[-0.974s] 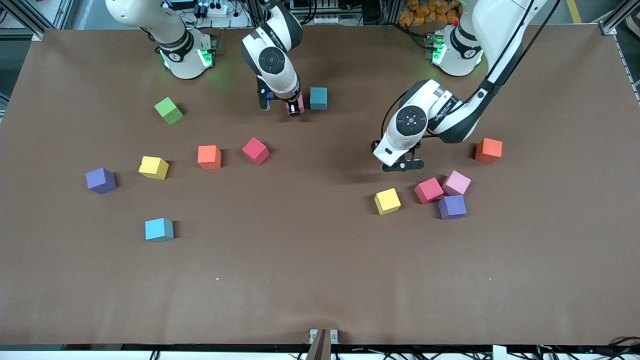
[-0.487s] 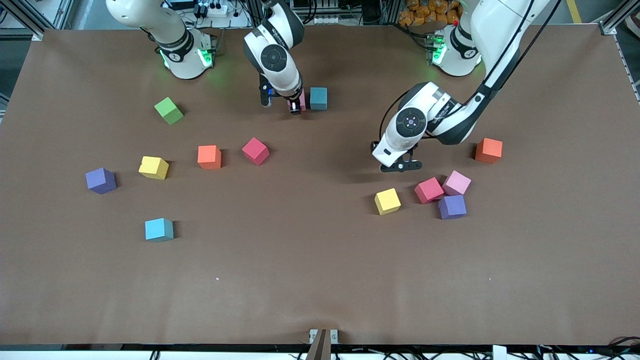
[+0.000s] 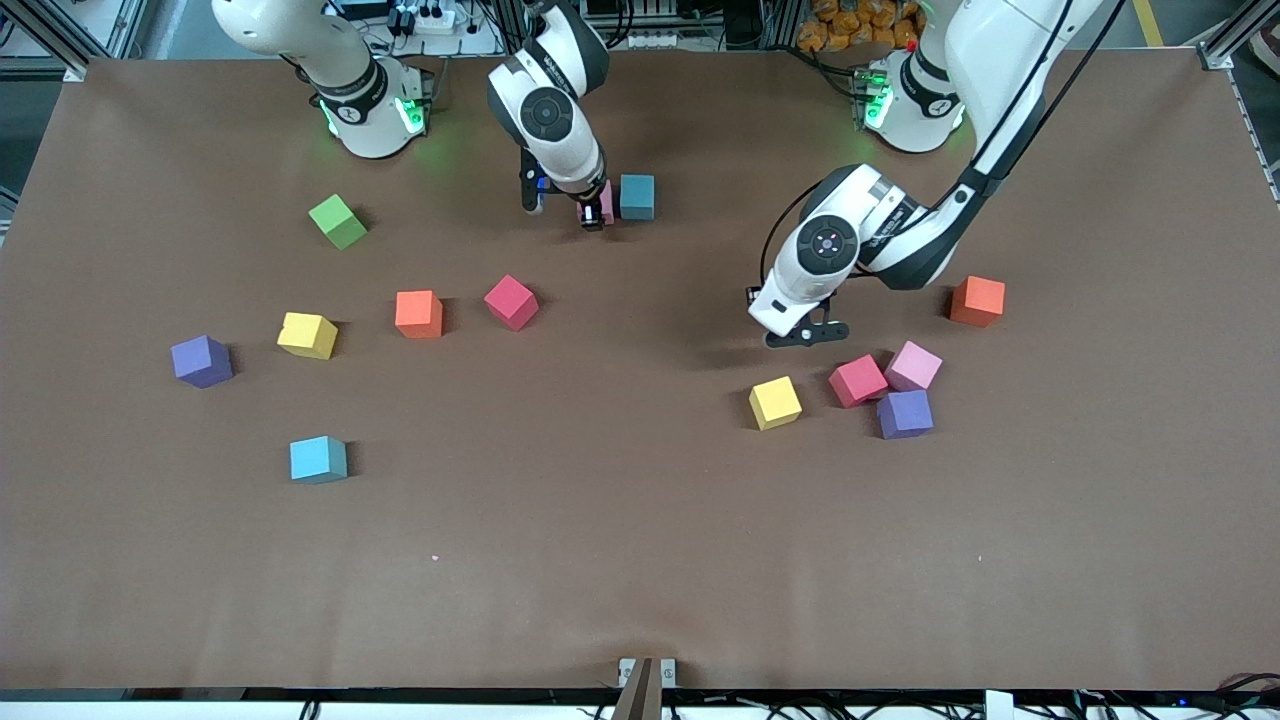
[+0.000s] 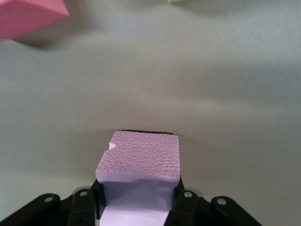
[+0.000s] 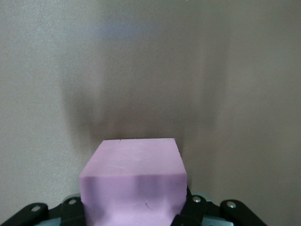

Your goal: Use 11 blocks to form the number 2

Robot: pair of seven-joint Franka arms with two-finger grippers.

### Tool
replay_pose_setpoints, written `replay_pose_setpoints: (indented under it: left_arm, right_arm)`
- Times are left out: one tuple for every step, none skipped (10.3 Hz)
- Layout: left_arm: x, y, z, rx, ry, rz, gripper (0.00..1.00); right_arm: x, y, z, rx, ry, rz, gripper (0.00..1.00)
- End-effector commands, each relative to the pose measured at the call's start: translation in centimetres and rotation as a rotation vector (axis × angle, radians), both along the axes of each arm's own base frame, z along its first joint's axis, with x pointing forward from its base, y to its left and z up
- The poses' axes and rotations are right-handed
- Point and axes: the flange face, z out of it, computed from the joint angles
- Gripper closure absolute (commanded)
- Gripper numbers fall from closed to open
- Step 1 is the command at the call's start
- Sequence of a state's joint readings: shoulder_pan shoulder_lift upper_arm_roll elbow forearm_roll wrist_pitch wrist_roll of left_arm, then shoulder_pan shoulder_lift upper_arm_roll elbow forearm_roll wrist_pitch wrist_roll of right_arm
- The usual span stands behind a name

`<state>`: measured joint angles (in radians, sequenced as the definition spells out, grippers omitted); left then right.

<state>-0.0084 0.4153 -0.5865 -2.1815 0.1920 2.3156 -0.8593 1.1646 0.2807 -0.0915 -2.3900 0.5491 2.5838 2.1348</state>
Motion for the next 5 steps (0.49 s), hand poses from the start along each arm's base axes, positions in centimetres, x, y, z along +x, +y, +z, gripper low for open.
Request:
replay_pose_setpoints:
  left_arm:
    - [-0.8, -0.2, 2.6, 0.047, -0.023, 0.062, 0.67]
    - [-1.3, -1.0, 3.6, 0.051, -0.01, 0.124, 0.68]
    - [-1.6, -1.7, 4.6, 0.036, -0.005, 0.194, 0.69]
    - [-2.1, -2.4, 5.0, 0.031, 0.003, 0.253, 0.7]
    - [-2.9, -3.4, 5.2, 0.043, 0.007, 0.33, 0.69]
  right_arm:
    - [-1.1, 0.8, -0.2, 0.0, -0.007, -0.03, 0.62]
    - [-1.1, 0.8, -0.4, -0.003, -0.006, -0.035, 0.62]
    - [-1.5, 0.9, -0.7, -0.012, -0.003, -0.041, 0.62]
    - [-1.7, 1.0, -0.8, -0.011, -0.007, -0.041, 0.62]
    - [-1.6, 1.1, -0.9, -0.013, -0.012, -0.06, 0.62]
